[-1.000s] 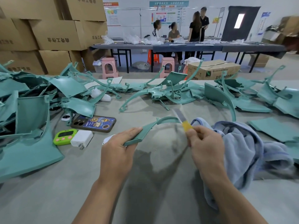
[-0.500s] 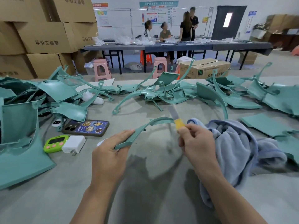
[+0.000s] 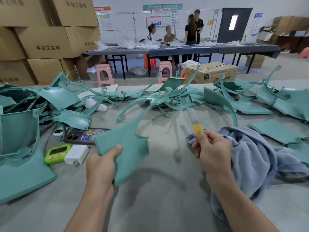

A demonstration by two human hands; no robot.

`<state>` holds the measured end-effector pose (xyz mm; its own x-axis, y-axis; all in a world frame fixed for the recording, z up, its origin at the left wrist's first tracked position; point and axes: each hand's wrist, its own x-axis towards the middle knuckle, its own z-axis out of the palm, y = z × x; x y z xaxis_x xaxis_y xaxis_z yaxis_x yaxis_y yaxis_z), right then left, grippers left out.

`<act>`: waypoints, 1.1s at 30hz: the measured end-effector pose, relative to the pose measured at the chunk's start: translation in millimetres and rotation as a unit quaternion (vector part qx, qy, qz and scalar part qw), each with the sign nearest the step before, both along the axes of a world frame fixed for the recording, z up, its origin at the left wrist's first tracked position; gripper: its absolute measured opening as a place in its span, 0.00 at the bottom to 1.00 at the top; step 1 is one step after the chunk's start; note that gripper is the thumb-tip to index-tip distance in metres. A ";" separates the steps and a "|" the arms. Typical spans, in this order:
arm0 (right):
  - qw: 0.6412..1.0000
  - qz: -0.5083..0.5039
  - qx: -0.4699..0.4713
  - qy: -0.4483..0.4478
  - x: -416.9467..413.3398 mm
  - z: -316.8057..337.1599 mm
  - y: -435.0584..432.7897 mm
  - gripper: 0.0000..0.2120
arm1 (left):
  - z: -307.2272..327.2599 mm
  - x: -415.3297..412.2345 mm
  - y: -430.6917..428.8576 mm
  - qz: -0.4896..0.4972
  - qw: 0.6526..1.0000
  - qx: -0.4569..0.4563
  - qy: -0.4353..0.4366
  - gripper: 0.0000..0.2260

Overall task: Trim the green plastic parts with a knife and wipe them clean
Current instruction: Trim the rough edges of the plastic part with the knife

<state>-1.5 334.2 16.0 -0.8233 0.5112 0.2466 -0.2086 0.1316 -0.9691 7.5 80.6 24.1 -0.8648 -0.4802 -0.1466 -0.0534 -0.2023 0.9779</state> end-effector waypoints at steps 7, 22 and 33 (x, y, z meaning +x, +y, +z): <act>0.952 0.111 0.282 0.032 11.5 0.1 -8.5 0.09 | 4.5 4.0 2.8 -0.162 0.983 0.060 -0.065 0.08; 0.918 0.083 0.388 -0.016 23.7 6.2 -13.2 0.10 | 6.6 8.4 0.7 -0.193 0.977 0.052 -0.076 0.09; 0.914 0.084 0.395 -0.038 22.9 4.0 -7.6 0.10 | 5.1 6.3 -2.5 -0.202 0.972 0.060 -0.107 0.11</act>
